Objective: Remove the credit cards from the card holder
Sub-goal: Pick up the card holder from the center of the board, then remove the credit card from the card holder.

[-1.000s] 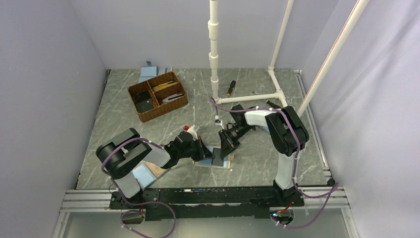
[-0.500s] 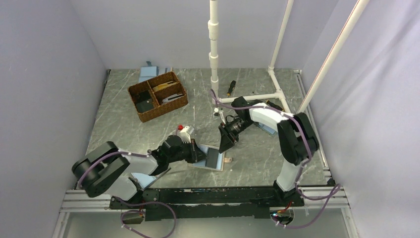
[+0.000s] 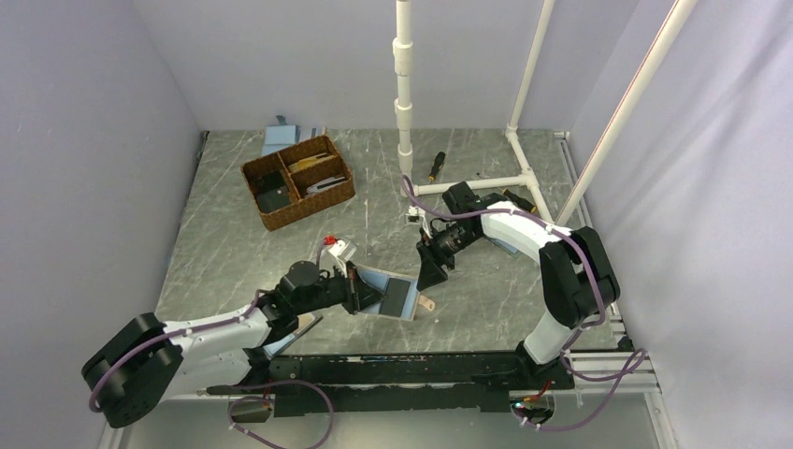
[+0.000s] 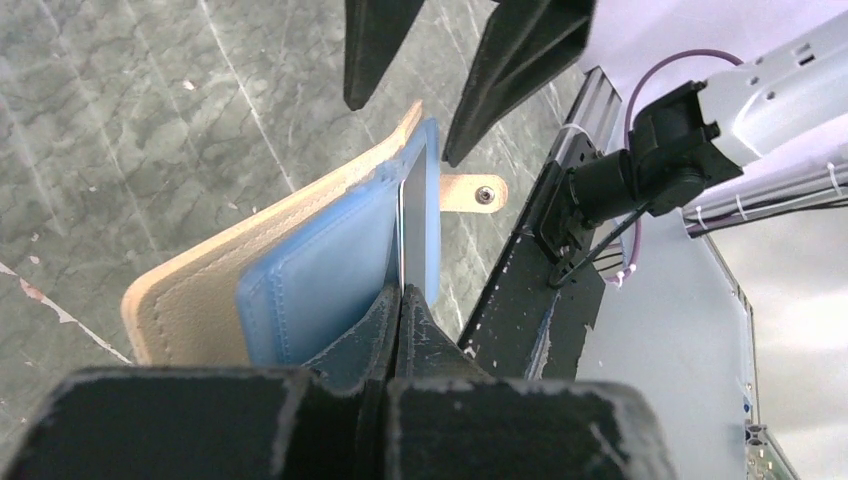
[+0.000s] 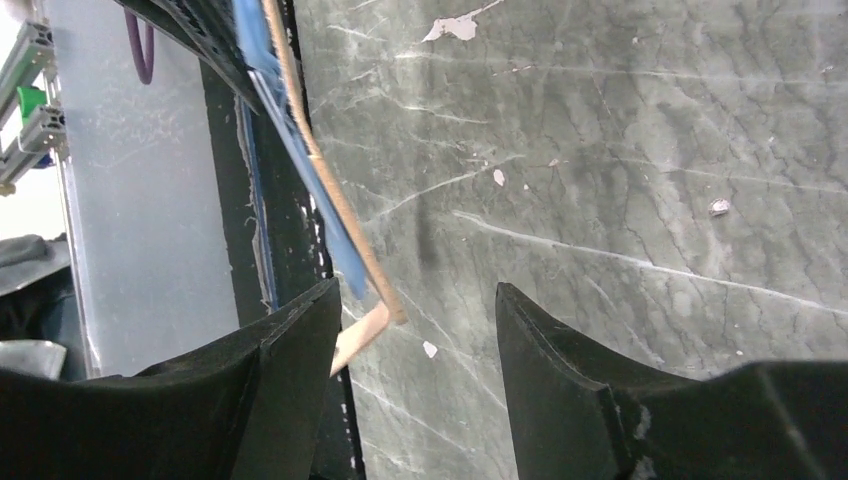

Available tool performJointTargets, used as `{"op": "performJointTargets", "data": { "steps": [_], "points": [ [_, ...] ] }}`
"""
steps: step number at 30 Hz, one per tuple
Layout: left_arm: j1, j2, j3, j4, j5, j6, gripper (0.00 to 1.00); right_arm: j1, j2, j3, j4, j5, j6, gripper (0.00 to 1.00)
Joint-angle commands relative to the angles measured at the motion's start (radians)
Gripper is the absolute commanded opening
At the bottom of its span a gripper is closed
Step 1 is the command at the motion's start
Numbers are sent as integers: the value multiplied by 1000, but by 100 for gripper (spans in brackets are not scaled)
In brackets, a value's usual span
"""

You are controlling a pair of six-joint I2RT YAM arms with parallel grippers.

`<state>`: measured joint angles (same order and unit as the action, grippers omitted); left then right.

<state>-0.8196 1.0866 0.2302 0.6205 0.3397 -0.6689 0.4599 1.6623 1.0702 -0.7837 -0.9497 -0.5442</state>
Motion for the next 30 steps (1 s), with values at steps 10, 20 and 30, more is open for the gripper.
{"op": "performJointTargets", "data": {
  "steps": [10,20,30],
  "points": [
    [0,-55,-11,43,88,50,0,41,15,24,-139,-218,-274,53],
    [4,-121,-45,53,53,28,0,51,46,72,-254,-243,-365,2],
    [140,-174,-93,122,248,-134,0,57,-18,33,-150,-186,-285,0]
  ]
}}
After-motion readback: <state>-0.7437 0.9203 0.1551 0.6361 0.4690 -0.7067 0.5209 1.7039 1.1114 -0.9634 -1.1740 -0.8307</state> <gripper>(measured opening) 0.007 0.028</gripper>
